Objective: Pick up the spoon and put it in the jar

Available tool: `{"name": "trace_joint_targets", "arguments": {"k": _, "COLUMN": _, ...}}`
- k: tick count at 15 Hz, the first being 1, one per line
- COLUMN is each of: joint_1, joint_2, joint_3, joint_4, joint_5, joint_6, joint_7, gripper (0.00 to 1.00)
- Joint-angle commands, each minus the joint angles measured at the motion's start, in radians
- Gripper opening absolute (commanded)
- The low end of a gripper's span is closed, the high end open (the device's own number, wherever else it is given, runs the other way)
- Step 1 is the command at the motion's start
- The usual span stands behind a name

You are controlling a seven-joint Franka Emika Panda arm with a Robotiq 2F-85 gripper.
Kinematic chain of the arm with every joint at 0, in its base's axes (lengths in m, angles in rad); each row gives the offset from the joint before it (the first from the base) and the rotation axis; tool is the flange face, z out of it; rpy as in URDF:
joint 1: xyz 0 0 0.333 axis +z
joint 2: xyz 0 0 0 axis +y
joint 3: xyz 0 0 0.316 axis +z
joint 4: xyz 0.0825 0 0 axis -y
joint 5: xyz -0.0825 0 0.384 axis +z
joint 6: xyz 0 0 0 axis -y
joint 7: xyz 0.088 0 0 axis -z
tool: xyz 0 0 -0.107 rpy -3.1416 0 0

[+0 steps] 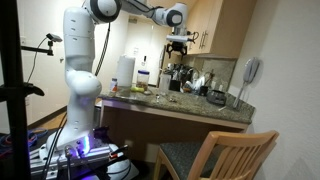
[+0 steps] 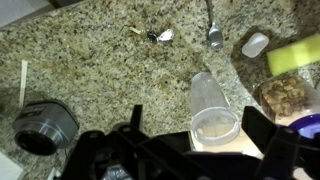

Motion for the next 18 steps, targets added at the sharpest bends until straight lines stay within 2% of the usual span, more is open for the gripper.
{"name": "trace_joint_targets", "arguments": {"k": 1, "joint_1": 0.007, "joint_2": 0.053, "joint_3": 0.014, "joint_4": -0.092, "joint_5": -0.004, "joint_6": -0.023, "joint_7": -0.025, "gripper": 1.0}}
{"name": "trace_joint_targets", "arguments": {"k": 5, "joint_1": 0.015, "joint_2": 0.097, "joint_3": 0.043, "joint_4": -0.235, "joint_5": -0.01, "joint_6": 0.031, "joint_7": -0.028, "gripper": 1.0}}
{"name": "trace_joint_targets", "arguments": {"k": 7, "joint_1": 0.014, "joint_2": 0.118, "joint_3": 0.052, "joint_4": -0.272, "joint_5": -0.023, "joint_6": 0.045, "joint_7": -0.013, "gripper": 1.0}}
{"name": "trace_joint_targets", "arguments": {"k": 8, "joint_1": 0.015, "joint_2": 0.128, "joint_3": 0.055, "joint_4": -0.279, "joint_5": -0.047, "joint_6": 0.036, "joint_7": -0.002, "gripper": 1.0}}
{"name": "trace_joint_targets", "arguments": {"k": 9, "joint_1": 0.01, "joint_2": 0.133, "joint_3": 0.057, "joint_4": -0.242, "joint_5": -0.019, "joint_6": 0.017, "joint_7": -0.005, "gripper": 1.0}}
{"name": "trace_joint_targets", "arguments": {"k": 15, "joint_1": 0.01, "joint_2": 0.137, "joint_3": 0.059, "joint_4": -0.242, "joint_5": -0.022, "joint_6": 0.018, "joint_7": -0.004, "gripper": 1.0}}
{"name": "trace_joint_targets", "arguments": {"k": 18, "joint_1": 0.023, "joint_2": 0.183, "joint_3": 0.076, "joint_4": -0.278, "joint_5": -0.025, "joint_6": 0.048, "joint_7": -0.01, "gripper": 1.0}}
